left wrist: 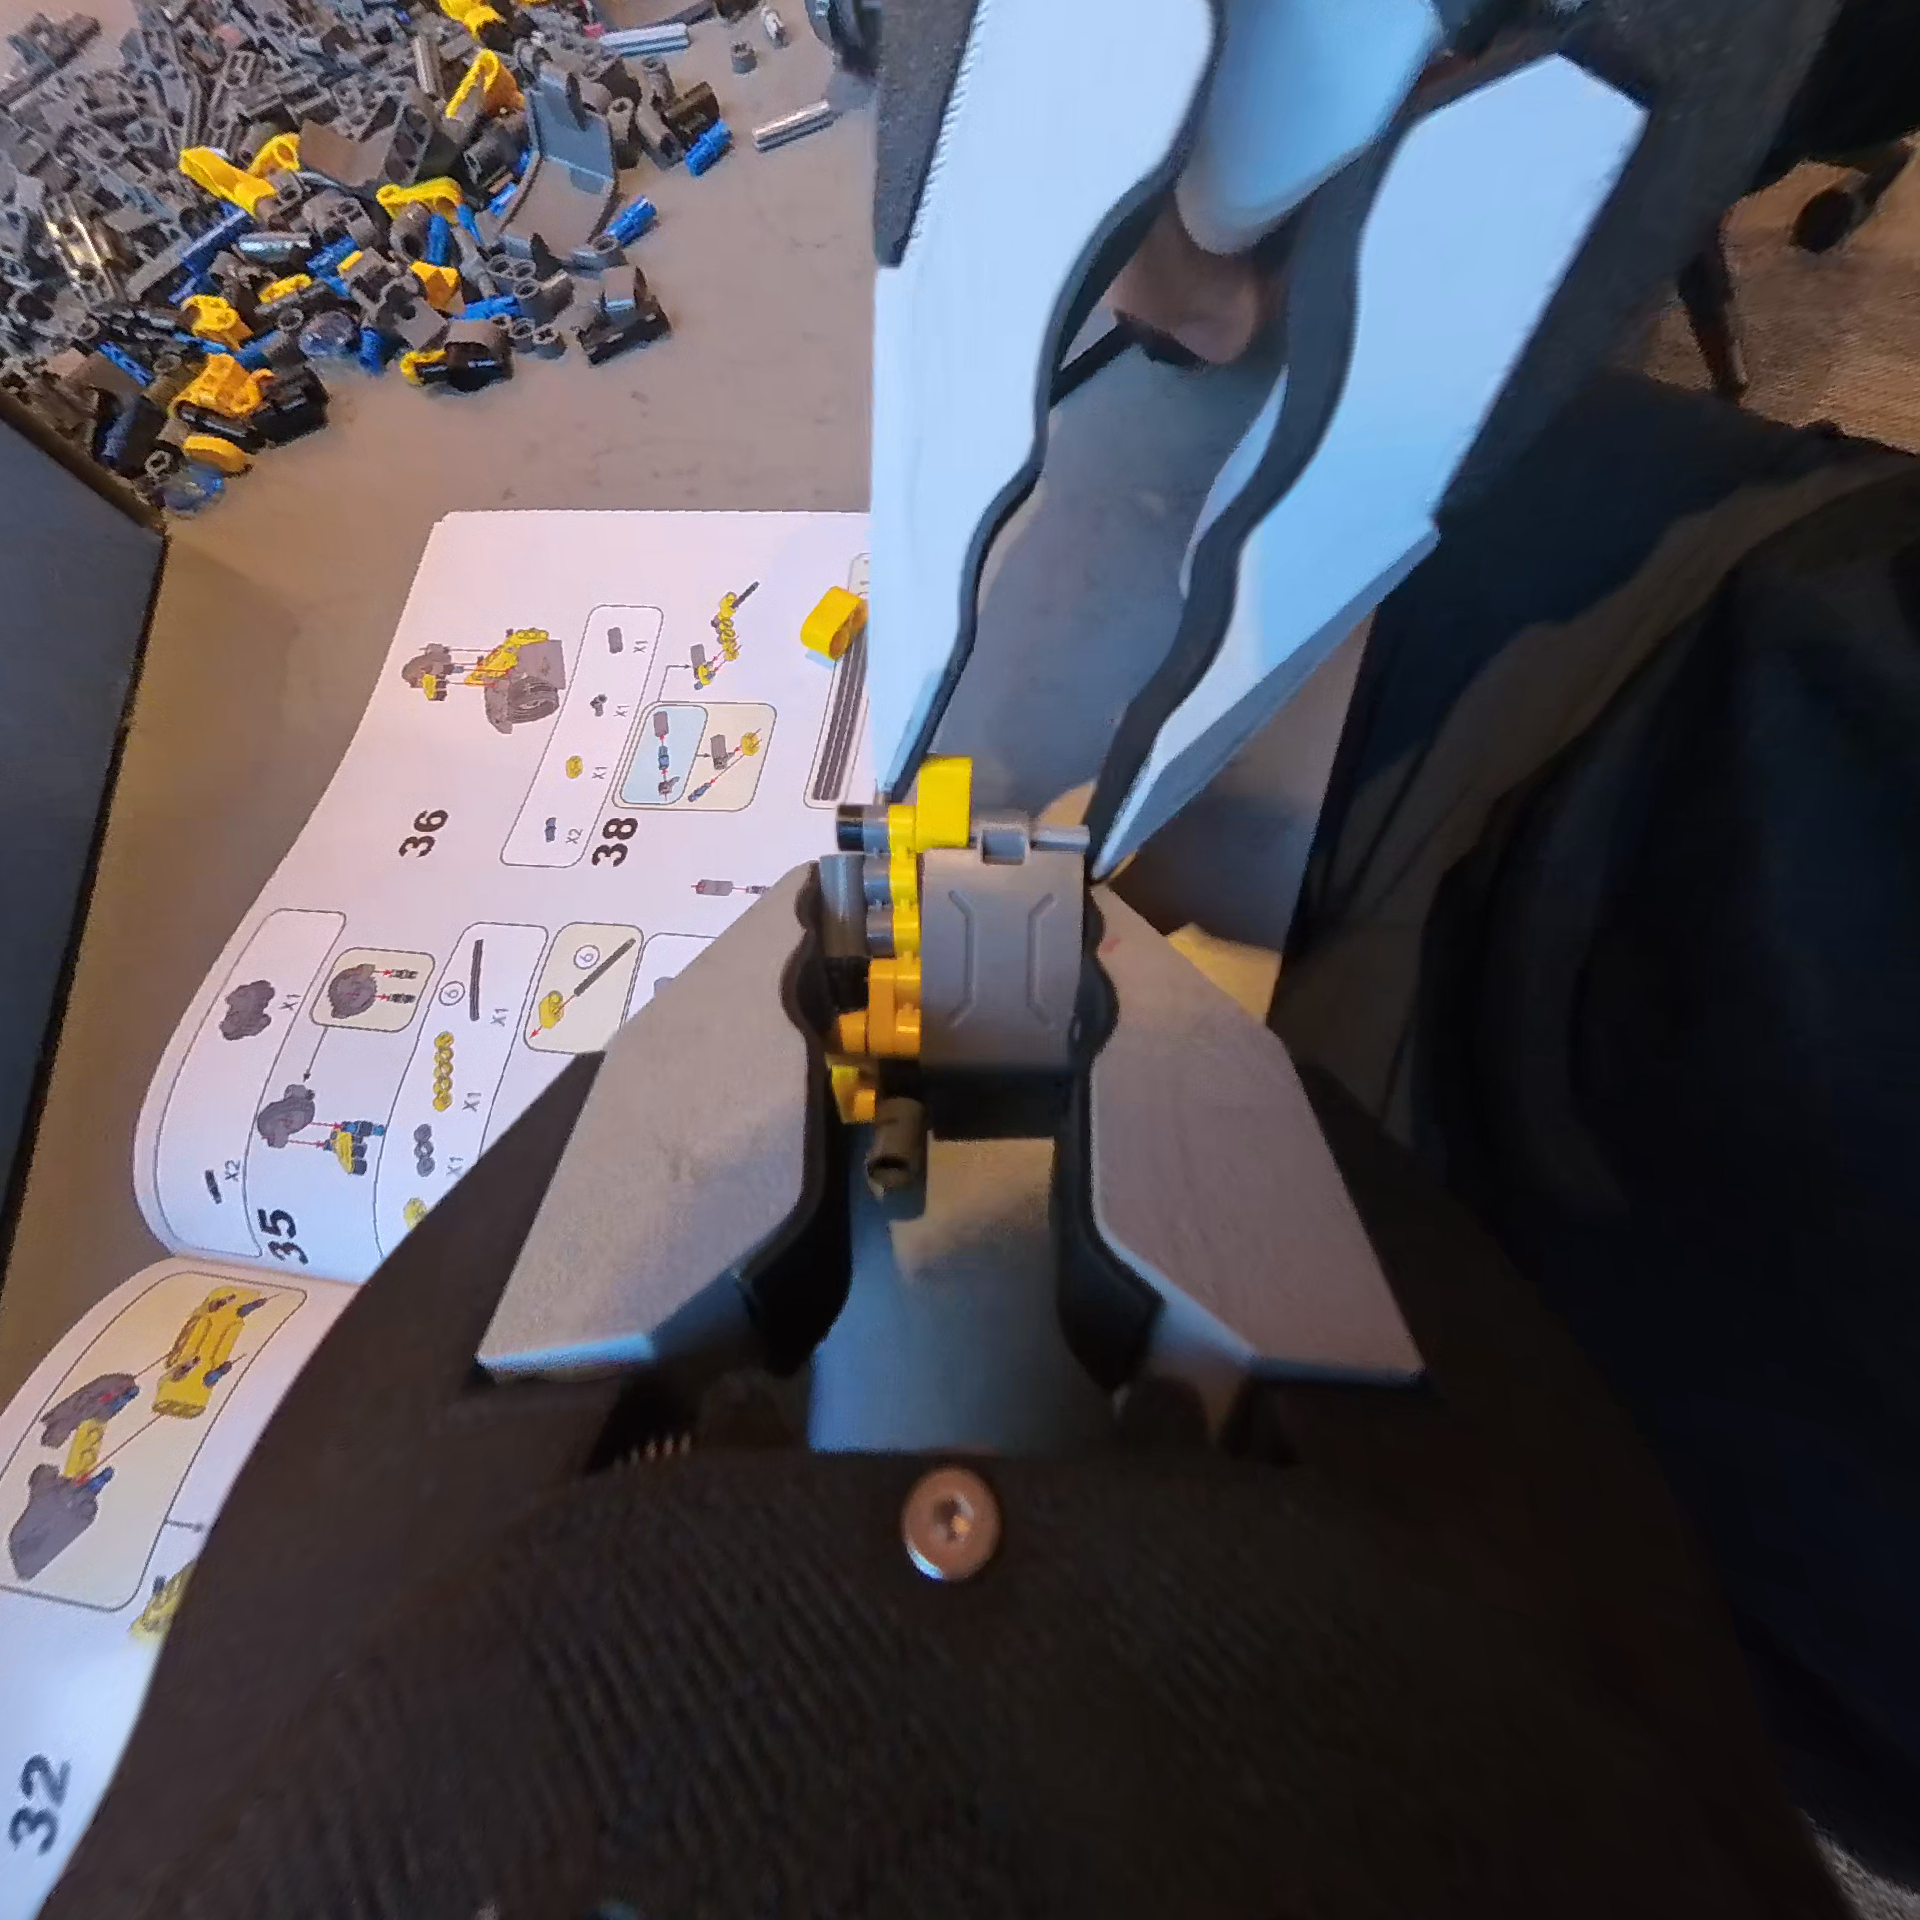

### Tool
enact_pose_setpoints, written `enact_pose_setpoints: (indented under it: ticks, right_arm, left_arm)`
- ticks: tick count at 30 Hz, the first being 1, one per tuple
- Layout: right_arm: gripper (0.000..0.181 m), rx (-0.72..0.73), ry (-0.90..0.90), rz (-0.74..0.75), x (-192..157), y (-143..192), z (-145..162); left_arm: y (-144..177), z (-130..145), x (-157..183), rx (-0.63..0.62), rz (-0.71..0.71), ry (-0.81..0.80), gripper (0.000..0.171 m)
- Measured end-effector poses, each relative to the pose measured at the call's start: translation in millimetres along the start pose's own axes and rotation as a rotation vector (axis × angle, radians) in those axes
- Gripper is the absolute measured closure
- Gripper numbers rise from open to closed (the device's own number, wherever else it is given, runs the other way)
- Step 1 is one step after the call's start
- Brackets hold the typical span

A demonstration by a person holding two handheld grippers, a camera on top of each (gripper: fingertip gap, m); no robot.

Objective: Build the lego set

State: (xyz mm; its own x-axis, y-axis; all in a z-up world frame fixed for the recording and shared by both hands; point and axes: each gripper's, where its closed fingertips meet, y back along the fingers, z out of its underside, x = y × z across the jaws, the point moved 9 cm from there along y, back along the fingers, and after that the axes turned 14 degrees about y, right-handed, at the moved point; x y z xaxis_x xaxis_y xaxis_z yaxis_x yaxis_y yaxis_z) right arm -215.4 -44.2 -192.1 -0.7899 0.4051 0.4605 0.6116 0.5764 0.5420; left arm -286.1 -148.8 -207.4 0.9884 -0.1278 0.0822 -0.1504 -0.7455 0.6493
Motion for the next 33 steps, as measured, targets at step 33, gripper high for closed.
enact_pose_setpoints:
  ticks: [33]
  right_arm:
    - [0.175, 0.236, -0.542, -0.098, 21.0, 12.8, 6.4]
  left_arm:
    - [14.6, 0.4, 15.3, 0.207, -0.267, -0.269, 0.114]
